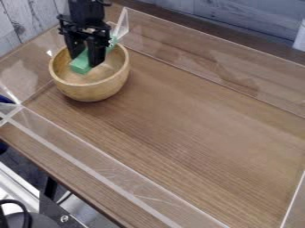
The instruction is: Put the green block in the brown bowl
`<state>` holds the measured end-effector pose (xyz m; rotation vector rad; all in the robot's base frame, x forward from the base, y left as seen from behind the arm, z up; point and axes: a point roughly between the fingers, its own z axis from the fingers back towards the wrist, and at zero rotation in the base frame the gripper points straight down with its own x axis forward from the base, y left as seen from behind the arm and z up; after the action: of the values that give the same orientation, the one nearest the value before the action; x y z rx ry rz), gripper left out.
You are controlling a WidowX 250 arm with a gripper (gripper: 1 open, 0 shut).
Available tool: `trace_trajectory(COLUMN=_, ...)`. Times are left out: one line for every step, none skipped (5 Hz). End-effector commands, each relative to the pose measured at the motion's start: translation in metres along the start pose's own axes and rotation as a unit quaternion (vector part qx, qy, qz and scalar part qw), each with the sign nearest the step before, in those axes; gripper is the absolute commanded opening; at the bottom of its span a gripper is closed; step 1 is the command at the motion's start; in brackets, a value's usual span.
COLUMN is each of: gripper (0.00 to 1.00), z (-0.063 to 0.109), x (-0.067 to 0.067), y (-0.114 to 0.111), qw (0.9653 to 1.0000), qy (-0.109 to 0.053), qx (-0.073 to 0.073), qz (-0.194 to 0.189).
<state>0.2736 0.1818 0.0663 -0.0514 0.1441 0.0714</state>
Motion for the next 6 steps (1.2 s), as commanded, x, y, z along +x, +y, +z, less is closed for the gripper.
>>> trace_trajectory(gripper=0.0, z=0.012, x=0.008, y=0.011, qw=0.9995, qy=-0.023, qx=0.018, qz=0.008)
trace_trajectory(gripper=0.0, z=0.004, x=0.01, y=0.014, qw=0.9996, qy=-0.018, qx=0.017, qz=0.011)
trace_trajectory(gripper=0.0, z=0.0, x=0.011, y=0.016, qw=0.9997, qy=-0.014, qx=0.016, qz=0.014)
trace_trajectory(gripper=1.0, z=0.005, x=0.01, y=0.015, qw=0.9997, qy=-0.016, qx=0.014, qz=0.015)
trace_trajectory(gripper=1.0, z=0.021, x=0.008, y=0.01, qw=0.9994, qy=-0.031, qx=0.01, qz=0.014)
trace_trajectory(gripper=1.0, z=0.042, x=0.005, y=0.002, qw=0.9986, qy=-0.052, qx=0.007, qz=0.009)
